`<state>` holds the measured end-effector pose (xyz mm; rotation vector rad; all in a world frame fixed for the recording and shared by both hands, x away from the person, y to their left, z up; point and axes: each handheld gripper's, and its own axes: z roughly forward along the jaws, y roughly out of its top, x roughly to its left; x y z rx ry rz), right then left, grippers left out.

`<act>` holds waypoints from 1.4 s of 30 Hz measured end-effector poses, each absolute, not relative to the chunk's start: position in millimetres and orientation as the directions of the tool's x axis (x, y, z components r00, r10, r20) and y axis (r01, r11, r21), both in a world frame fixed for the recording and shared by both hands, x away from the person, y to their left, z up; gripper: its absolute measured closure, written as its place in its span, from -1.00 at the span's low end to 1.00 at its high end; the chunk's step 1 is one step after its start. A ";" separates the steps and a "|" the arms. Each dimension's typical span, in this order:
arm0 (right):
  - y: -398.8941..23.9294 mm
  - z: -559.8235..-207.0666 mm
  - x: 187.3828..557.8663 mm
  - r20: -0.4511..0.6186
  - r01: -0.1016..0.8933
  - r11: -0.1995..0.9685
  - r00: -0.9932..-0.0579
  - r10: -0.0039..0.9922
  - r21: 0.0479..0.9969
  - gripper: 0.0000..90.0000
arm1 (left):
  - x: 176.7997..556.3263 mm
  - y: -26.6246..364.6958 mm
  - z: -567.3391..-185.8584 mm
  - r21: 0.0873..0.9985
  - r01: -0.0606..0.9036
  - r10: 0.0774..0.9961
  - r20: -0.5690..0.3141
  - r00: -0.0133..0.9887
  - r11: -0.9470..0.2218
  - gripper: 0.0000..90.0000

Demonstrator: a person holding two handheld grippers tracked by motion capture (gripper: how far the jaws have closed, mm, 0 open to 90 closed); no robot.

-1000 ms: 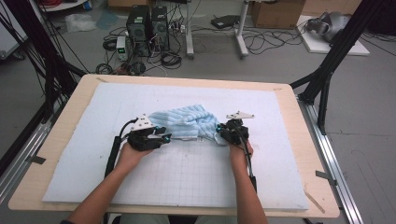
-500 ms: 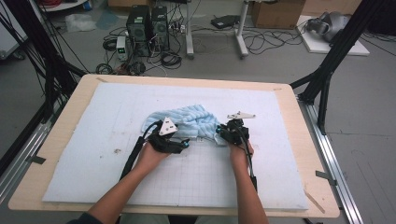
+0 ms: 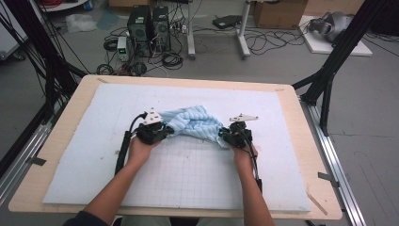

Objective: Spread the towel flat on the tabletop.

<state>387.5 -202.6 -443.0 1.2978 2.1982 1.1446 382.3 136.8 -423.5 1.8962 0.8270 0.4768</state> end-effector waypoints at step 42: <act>-145.7 -450.1 369.5 -0.014 0.418 0.484 -0.746 0.666 0.769 0.73 | 398.2 153.5 -424.3 0.904 0.342 0.739 -0.045 0.672 -0.256 0.83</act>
